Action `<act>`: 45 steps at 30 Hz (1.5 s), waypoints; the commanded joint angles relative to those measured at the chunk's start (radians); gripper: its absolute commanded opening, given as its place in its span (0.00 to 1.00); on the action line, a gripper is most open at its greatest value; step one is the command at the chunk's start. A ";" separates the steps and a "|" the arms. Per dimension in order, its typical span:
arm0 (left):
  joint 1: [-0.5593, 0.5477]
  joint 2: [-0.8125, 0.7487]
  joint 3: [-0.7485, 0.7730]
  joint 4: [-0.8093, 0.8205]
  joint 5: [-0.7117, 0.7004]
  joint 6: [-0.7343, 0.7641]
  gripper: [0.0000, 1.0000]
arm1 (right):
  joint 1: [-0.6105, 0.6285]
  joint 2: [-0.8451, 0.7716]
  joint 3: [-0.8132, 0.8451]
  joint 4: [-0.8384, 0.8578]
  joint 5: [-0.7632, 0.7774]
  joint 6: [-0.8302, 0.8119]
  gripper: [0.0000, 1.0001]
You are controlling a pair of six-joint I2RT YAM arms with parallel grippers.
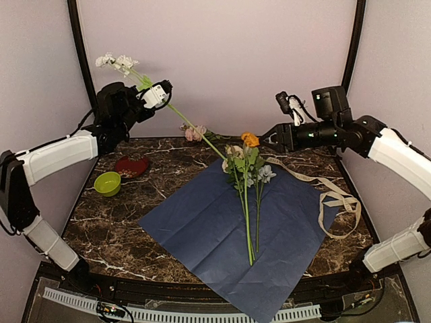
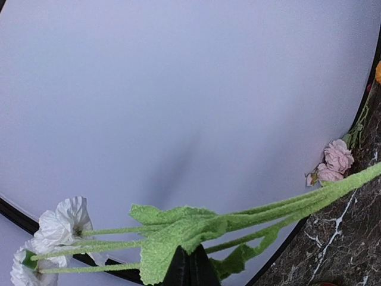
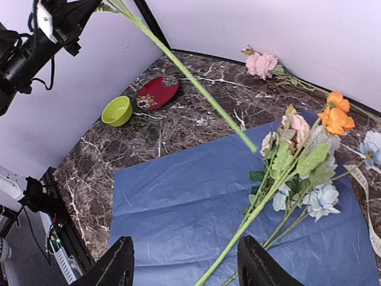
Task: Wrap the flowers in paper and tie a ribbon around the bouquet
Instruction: Pass from the left arm to the right
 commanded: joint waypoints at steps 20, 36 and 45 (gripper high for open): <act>-0.314 -0.260 -0.113 -0.349 0.234 -0.085 0.00 | 0.259 0.335 0.088 0.300 -0.310 0.144 0.79; -0.353 -0.205 -0.133 -0.301 0.180 -0.112 0.00 | 0.277 0.361 0.042 0.327 -0.114 0.196 0.00; -0.324 -0.074 -0.036 -0.404 0.036 -0.215 0.79 | 0.157 0.346 -0.106 0.267 0.145 0.449 0.00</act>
